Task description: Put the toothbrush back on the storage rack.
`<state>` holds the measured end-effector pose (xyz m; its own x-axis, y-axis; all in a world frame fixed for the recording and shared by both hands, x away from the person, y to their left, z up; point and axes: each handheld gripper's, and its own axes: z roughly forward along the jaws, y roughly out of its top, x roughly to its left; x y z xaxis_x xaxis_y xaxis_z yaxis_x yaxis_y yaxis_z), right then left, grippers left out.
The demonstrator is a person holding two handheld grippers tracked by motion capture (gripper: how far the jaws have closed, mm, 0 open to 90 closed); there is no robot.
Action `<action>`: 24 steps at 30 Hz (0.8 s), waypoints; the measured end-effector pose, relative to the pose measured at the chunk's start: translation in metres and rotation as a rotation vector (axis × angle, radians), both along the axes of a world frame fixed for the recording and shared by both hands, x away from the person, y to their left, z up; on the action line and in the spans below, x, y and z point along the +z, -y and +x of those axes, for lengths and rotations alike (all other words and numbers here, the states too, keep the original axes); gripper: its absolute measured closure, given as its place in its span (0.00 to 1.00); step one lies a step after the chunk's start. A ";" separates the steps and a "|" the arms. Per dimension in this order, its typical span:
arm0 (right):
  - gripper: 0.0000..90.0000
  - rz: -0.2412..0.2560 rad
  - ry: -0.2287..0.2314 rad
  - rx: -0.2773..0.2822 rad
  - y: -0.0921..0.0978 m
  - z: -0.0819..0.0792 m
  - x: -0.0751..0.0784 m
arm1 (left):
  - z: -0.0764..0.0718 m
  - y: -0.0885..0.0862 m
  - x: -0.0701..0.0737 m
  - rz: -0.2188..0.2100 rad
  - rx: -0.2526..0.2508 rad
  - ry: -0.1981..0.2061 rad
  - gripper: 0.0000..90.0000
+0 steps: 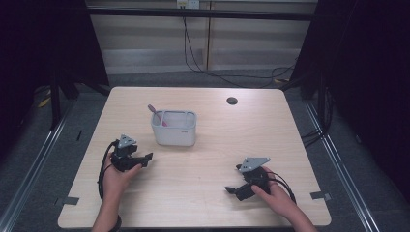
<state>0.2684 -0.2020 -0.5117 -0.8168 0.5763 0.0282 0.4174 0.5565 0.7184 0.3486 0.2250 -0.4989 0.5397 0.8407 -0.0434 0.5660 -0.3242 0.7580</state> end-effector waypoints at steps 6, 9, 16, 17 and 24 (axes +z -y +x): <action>0.09 0.000 0.000 0.000 0.000 0.000 0.000 | 0.000 0.001 -0.002 0.012 -0.001 -0.006 0.31; 0.09 0.000 0.000 0.000 0.000 0.000 0.000 | 0.000 0.000 -0.003 0.018 0.003 -0.010 0.31; 0.09 0.001 0.000 -0.002 0.000 0.000 0.000 | 0.000 -0.001 -0.008 0.034 0.004 -0.018 0.30; 0.09 0.001 0.000 -0.003 0.000 0.000 0.000 | 0.000 -0.002 -0.008 0.041 0.005 -0.017 0.30; 0.09 0.001 -0.001 -0.004 0.000 0.000 0.000 | 0.000 -0.003 -0.011 0.041 -0.004 -0.012 0.29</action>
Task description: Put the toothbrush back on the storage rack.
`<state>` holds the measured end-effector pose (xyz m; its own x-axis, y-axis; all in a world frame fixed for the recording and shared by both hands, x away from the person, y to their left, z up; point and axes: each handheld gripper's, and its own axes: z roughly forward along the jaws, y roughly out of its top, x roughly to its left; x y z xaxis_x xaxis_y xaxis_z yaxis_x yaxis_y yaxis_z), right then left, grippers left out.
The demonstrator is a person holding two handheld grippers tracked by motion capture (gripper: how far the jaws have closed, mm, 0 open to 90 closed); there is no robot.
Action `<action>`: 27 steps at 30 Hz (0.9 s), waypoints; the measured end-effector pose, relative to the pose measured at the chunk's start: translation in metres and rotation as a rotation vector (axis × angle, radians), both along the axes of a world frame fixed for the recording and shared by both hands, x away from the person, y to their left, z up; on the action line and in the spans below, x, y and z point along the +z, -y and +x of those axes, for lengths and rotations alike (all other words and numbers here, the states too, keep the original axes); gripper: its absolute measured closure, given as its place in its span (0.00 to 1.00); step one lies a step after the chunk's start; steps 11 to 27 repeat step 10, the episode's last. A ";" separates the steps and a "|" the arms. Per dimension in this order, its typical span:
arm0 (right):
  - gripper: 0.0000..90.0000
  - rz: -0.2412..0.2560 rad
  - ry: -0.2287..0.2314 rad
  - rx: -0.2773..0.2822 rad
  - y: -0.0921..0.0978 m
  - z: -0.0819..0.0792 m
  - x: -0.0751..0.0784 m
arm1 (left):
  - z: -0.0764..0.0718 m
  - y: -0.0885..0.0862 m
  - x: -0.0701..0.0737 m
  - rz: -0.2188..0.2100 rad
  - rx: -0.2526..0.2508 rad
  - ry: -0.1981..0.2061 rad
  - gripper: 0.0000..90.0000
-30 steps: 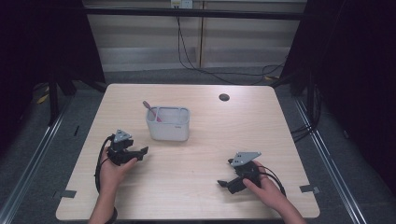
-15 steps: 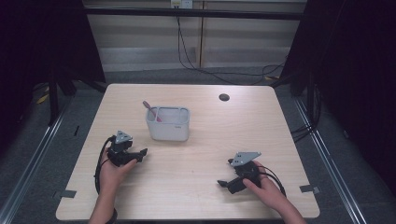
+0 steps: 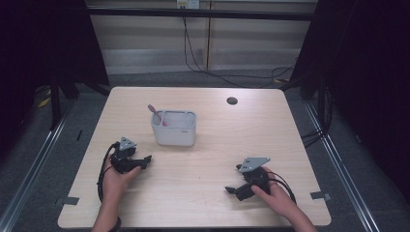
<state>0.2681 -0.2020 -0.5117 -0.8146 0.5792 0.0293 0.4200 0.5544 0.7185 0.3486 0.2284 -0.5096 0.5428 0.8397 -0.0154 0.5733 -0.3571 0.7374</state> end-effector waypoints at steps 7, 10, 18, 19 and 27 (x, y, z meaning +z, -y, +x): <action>0.09 0.000 0.001 0.001 0.000 0.000 0.000 | 0.000 0.000 0.000 0.001 -0.003 0.001 0.28; 0.09 0.000 0.000 0.000 0.000 0.000 0.000 | 0.000 0.000 0.000 0.001 -0.003 0.001 0.28; 0.09 0.000 0.000 0.000 0.000 0.000 0.000 | 0.000 0.000 0.000 0.001 -0.003 0.001 0.28; 0.09 0.000 0.000 0.000 0.000 0.000 0.000 | 0.000 0.000 0.000 0.001 -0.003 0.001 0.28; 0.09 0.000 0.000 0.000 0.000 0.000 0.000 | 0.000 0.000 0.000 0.001 -0.003 0.001 0.28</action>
